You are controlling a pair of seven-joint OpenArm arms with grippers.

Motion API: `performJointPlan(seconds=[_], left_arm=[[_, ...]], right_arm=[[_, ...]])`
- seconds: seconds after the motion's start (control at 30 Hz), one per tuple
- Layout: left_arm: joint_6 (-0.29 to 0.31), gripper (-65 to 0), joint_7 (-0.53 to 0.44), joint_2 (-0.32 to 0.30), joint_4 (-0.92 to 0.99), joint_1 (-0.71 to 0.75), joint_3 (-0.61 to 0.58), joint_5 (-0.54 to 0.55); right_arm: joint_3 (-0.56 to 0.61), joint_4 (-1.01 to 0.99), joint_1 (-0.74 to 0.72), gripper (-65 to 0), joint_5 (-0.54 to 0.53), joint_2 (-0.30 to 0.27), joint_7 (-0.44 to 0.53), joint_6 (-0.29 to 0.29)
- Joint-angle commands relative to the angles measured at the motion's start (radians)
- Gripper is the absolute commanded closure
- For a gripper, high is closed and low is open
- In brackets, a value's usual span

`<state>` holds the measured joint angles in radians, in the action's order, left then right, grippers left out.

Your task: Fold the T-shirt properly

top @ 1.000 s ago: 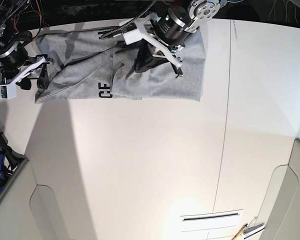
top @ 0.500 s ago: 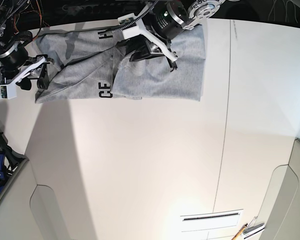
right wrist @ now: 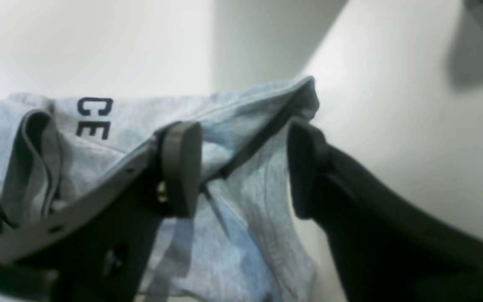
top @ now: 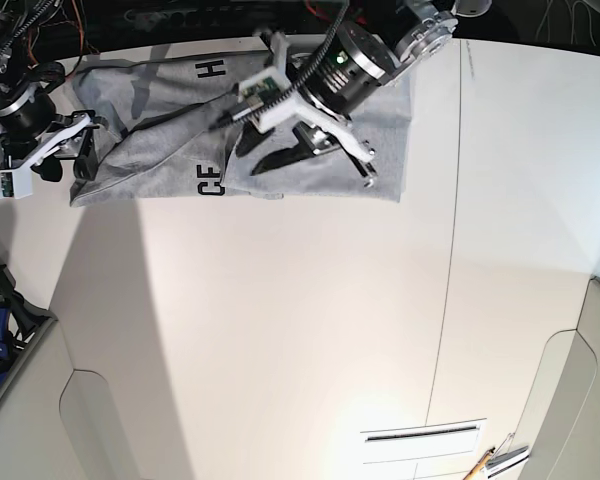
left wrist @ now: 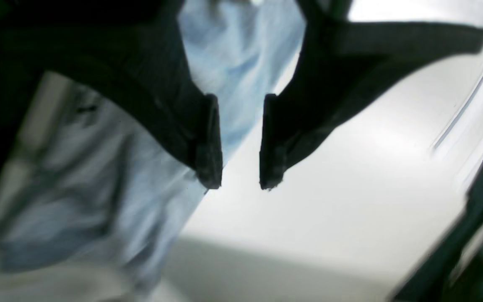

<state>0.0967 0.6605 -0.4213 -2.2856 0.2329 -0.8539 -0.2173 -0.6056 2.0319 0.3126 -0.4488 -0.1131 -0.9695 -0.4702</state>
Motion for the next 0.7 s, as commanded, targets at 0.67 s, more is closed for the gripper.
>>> performJointPlan(seconds=[0.67], left_arm=[[0.518, 0.0, 0.392, 0.000, 0.071, 0.140, 0.546, 0.973]], right_arm=[[-0.005, 0.020, -0.005, -32.5, -0.014, -0.008, 0.027, 0.003]])
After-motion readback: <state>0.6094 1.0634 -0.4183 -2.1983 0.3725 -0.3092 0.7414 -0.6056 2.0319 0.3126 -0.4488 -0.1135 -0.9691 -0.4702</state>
